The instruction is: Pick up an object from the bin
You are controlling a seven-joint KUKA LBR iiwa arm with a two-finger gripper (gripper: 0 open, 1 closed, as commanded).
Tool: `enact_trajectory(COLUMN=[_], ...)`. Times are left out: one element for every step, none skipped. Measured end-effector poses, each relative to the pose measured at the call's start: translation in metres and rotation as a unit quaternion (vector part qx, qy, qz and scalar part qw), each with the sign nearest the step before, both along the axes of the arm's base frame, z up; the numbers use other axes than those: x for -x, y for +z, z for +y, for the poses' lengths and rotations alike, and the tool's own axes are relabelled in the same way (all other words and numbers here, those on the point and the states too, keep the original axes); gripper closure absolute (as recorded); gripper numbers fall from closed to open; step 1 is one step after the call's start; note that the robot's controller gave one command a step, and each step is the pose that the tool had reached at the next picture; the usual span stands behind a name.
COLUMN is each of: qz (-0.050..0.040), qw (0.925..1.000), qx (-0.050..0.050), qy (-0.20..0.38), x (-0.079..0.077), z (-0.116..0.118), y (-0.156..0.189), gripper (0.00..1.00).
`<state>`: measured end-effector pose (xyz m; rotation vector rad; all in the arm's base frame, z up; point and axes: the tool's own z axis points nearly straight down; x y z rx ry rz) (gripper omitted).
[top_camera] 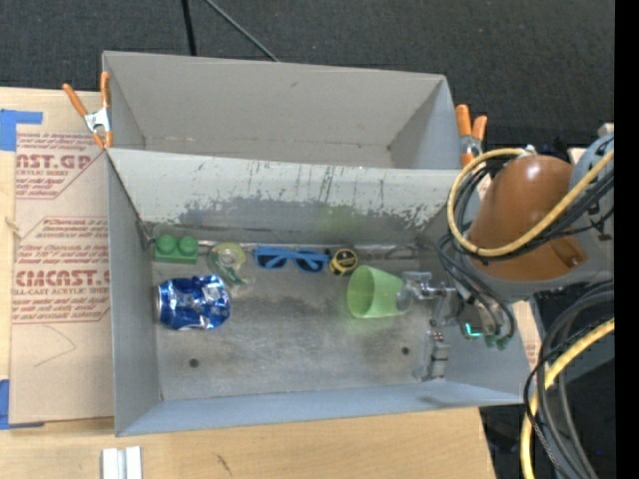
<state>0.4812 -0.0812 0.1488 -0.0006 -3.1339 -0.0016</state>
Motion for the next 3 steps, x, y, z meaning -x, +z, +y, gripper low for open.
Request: enact_trajectory(qz=[-0.0188,-0.0184,-0.0140], qw=[0.9988,0.9987,0.9988], qx=[0.002,0.001,0.001], qy=[-0.045,-0.047,-0.047], x=[-0.074,-0.107,-0.104], z=[0.006,0.030,0.030], y=[-0.061,-0.072,-0.073], gripper=[0.00,0.00,1.00])
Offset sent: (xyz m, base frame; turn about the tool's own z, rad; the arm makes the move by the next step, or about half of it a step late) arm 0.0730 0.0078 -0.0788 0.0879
